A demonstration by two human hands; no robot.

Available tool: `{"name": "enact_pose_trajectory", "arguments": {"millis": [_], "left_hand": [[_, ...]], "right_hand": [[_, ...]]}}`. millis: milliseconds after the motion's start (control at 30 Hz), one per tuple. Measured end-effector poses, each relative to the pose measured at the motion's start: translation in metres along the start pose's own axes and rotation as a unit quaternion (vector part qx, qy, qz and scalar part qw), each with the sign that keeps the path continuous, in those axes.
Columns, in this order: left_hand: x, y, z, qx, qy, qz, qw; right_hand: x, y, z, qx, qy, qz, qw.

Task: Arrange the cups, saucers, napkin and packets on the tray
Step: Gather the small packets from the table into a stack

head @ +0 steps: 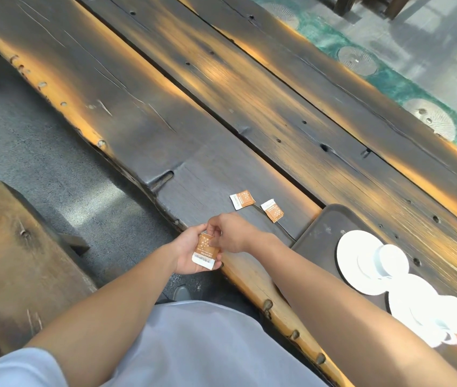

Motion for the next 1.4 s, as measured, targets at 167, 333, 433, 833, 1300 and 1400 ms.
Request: {"name": "enact_pose_trajectory", "arguments": {"millis": [167, 333, 433, 833, 1300, 1400], "left_hand": [[-0.001, 0.003, -0.008, -0.004, 0.000, 0.016, 1.000], [0.003, 0.006, -0.015, -0.001, -0.007, 0.039, 0.999], [0.008, 0.006, -0.022, -0.007, -0.003, 0.052, 0.999], [0.034, -0.002, -0.036, -0.037, -0.024, 0.100, 0.994], [0.060, -0.018, -0.030, -0.081, -0.051, 0.109, 0.989], [0.061, -0.019, -0.026, -0.082, -0.054, 0.109, 0.989]], "right_hand": [[0.001, -0.010, 0.001, 0.008, -0.032, -0.005, 0.999], [0.000, -0.029, -0.002, 0.039, -0.030, -0.021, 0.999], [-0.002, -0.044, -0.002, 0.071, -0.031, -0.041, 0.996], [-0.003, -0.158, 0.019, 0.072, -0.040, -0.158, 0.984], [0.007, -0.246, 0.035, 0.054, -0.102, -0.289, 0.950], [0.010, -0.248, 0.032, 0.045, -0.106, -0.289, 0.950]]}}
Point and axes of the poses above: each hand's wrist, its own x-axis towards the middle knuckle, its own z-axis out of the back of the hand, y = z × x, the point moved 10 cm from there along x, towards the middle knuckle, and after that the axes turned 4 degrees about z, right-handed, at the moved point
